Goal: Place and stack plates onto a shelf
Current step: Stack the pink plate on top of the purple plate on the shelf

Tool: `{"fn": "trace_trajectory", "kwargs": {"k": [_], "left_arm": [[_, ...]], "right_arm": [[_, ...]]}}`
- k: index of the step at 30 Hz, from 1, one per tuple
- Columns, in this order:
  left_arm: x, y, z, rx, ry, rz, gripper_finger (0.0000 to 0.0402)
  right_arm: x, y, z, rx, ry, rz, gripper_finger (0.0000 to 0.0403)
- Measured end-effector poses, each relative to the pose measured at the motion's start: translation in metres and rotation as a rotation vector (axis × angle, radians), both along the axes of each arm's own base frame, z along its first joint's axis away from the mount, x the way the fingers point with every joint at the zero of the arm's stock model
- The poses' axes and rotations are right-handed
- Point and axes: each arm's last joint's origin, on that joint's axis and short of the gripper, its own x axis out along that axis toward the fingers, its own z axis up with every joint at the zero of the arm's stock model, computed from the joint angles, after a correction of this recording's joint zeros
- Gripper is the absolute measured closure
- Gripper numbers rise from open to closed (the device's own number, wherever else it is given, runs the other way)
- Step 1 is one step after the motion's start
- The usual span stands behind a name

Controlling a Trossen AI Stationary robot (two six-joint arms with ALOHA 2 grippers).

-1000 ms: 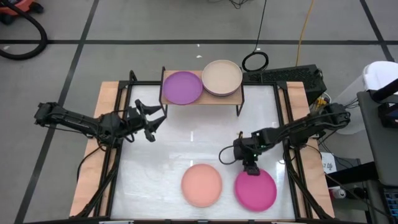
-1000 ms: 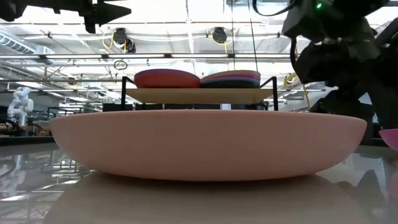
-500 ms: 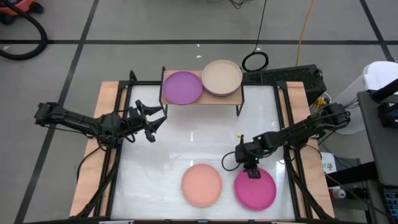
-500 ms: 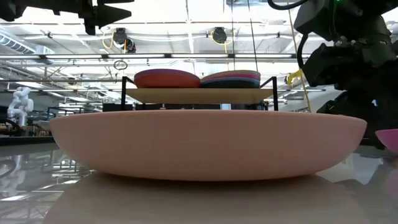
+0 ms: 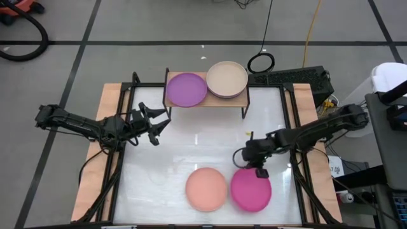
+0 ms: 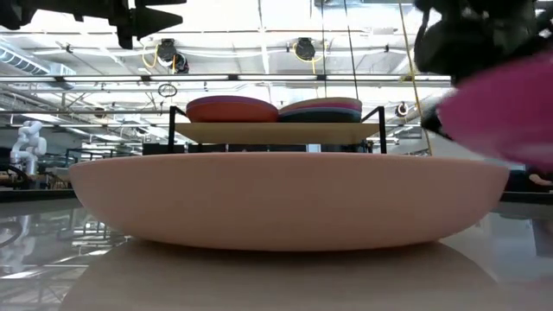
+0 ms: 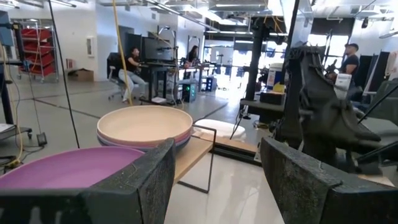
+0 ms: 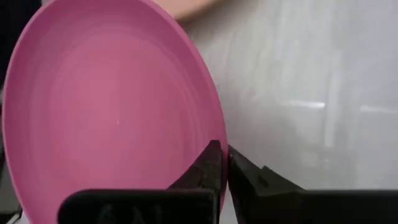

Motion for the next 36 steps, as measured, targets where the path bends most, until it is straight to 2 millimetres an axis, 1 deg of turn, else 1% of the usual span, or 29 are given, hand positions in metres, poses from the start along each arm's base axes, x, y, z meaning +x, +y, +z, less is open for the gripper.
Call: {"fn": "trace_trajectory", "kwargs": {"k": [5, 8, 11, 14, 17, 19, 20, 23, 25, 27, 29, 31, 34, 36], "left_arm": [[0.000, 0.000, 0.000, 0.001, 0.005, 0.000, 0.0163], [0.000, 0.000, 0.000, 0.001, 0.005, 0.000, 0.0163], [0.000, 0.000, 0.000, 0.001, 0.005, 0.002, 0.0163], [0.000, 0.000, 0.000, 0.002, 0.004, 0.003, 0.0163], [0.000, 0.001, 0.000, 0.001, 0.004, 0.003, 0.0163], [0.000, 0.001, 0.000, 0.001, 0.003, 0.003, 0.0163], [0.000, 0.001, 0.000, 0.001, 0.004, 0.003, 0.0163], [0.000, 0.000, -0.001, 0.010, 0.018, 0.002, 0.0163], [-0.003, 0.001, -0.001, 0.031, 0.055, 0.014, 0.0163], [-0.007, 0.003, 0.004, 0.034, 0.067, 0.056, 0.0163], [-0.012, 0.005, 0.006, 0.040, 0.087, 0.099, 0.0163], [-0.017, 0.006, 0.008, 0.051, 0.095, 0.104, 0.0163], [-0.024, 0.007, 0.011, 0.043, 0.078, 0.103, 0.0163], [-0.025, 0.007, 0.010, 0.033, 0.093, 0.101, 0.0163]], "right_arm": [[-0.015, -0.013, 0.031, -0.030, -0.156, -0.044, 0.0402], [-0.021, -0.023, 0.052, -0.096, -0.339, -0.085, 0.0402], [-0.020, -0.034, 0.079, -0.234, -0.612, -0.172, 0.0402], [-0.016, -0.046, 0.112, -0.383, -0.943, -0.314, 0.0402], [-0.015, -0.059, 0.145, -0.478, -1.268, -0.471, 0.0402], [-0.014, -0.070, 0.160, -0.533, -1.432, -0.554, 0.0402], [-0.012, -0.077, 0.166, -0.559, -1.475, -0.592, 0.0402], [0.000, -0.101, 0.180, -0.621, -1.476, -0.689, 0.0402], [0.015, -0.120, 0.189, -0.652, -1.399, -0.723, 0.0402], [0.032, -0.139, 0.199, -0.664, -1.313, -0.719, 0.0402], [0.049, -0.159, 0.208, -0.654, -1.232, -0.726, 0.0403], [0.067, -0.180, 0.217, -0.637, -1.160, -0.712, 0.0403], [0.093, -0.211, 0.217, -0.584, -1.070, -0.709, 0.0403], [0.107, -0.231, 0.210, -0.539, -1.010, -0.703, 0.0403]]}}
